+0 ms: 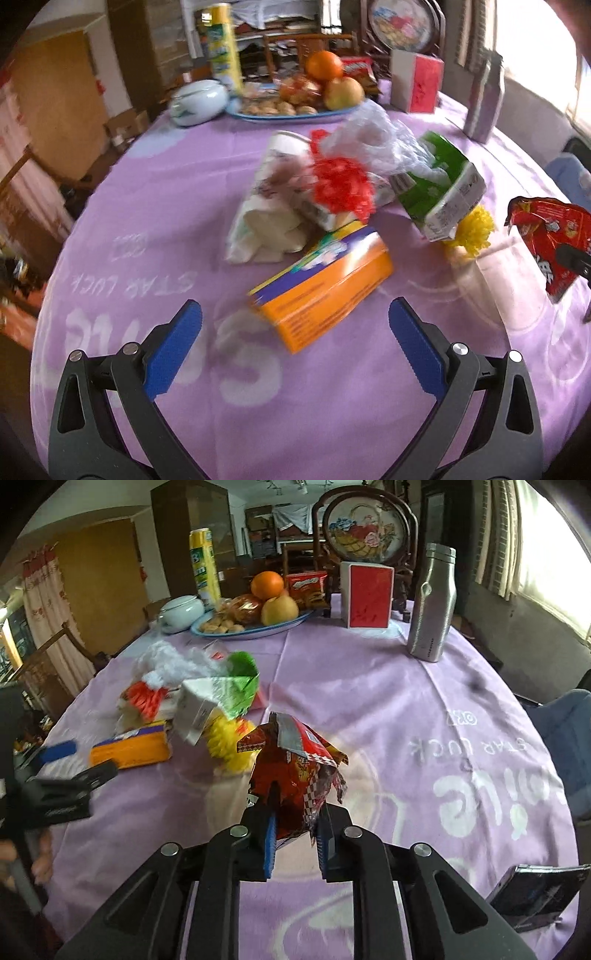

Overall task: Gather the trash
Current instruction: 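Grasp the orange-and-purple box with the left gripper while the right gripper holds the wrapper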

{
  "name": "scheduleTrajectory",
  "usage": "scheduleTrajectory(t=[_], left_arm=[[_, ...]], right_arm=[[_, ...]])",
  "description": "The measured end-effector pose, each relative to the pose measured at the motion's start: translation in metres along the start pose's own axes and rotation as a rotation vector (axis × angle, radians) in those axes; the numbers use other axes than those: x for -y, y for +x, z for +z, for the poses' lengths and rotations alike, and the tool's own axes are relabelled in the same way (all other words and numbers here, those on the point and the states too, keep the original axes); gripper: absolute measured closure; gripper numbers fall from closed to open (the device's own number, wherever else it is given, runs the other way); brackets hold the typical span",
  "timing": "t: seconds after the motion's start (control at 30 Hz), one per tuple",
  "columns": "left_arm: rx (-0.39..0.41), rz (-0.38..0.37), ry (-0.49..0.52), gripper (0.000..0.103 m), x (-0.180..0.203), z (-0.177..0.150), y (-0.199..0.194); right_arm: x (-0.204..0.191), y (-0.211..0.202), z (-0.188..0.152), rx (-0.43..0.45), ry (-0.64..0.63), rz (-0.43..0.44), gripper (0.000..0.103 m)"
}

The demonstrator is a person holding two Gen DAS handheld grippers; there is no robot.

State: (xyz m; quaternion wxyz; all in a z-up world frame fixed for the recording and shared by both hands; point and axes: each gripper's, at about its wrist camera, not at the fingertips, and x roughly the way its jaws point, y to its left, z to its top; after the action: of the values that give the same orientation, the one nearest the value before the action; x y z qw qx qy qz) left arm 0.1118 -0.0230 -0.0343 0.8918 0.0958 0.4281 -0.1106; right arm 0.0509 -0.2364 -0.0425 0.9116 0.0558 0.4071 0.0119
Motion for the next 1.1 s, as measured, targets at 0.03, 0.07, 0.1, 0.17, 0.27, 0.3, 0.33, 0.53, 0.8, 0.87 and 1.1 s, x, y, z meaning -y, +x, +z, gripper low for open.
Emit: scheduleTrajectory(t=[0.03, 0.07, 0.1, 0.17, 0.27, 0.3, 0.33, 0.53, 0.8, 0.87, 1.1], left_arm=[[-0.023, -0.021, 0.014, 0.007, 0.002, 0.002, 0.007], [-0.044, -0.028, 0.022, 0.009, 0.004, 0.004, 0.014], [-0.055, -0.030, 0.032, 0.010, 0.005, 0.006, 0.020], [-0.075, -0.023, 0.046, 0.011, 0.008, 0.011, 0.030], [-0.092, -0.011, 0.072, 0.026, 0.012, 0.013, 0.039], [-0.100, -0.005, 0.080, 0.028, 0.013, 0.013, 0.040], [-0.098, 0.002, 0.086, 0.033, 0.015, 0.013, 0.039], [-0.097, -0.035, 0.043, 0.083, 0.008, 0.006, 0.022], [-0.105, -0.104, -0.027, 0.083, -0.010, -0.015, 0.000], [-0.088, -0.101, -0.039, 0.084, -0.011, -0.017, -0.008], [-0.034, -0.146, -0.166, 0.084, -0.035, -0.036, -0.045]], right_arm=[[0.000, 0.000, -0.001, -0.002, 0.000, 0.008, 0.084], [-0.001, -0.001, -0.002, -0.002, -0.001, 0.011, 0.084], [-0.002, -0.002, -0.003, -0.002, -0.003, 0.018, 0.084], [-0.003, -0.003, -0.005, -0.005, -0.005, 0.031, 0.083], [-0.005, -0.002, -0.006, -0.009, -0.007, 0.042, 0.083], [-0.005, -0.002, -0.007, -0.010, -0.006, 0.044, 0.082], [-0.005, -0.002, -0.007, -0.012, -0.004, 0.046, 0.082], [-0.007, -0.006, -0.011, -0.013, -0.005, 0.048, 0.081], [-0.021, -0.010, -0.010, -0.006, -0.033, 0.075, 0.079], [-0.025, -0.013, -0.010, -0.005, -0.037, 0.085, 0.079], [-0.030, -0.021, -0.011, 0.004, -0.066, 0.111, 0.079]])
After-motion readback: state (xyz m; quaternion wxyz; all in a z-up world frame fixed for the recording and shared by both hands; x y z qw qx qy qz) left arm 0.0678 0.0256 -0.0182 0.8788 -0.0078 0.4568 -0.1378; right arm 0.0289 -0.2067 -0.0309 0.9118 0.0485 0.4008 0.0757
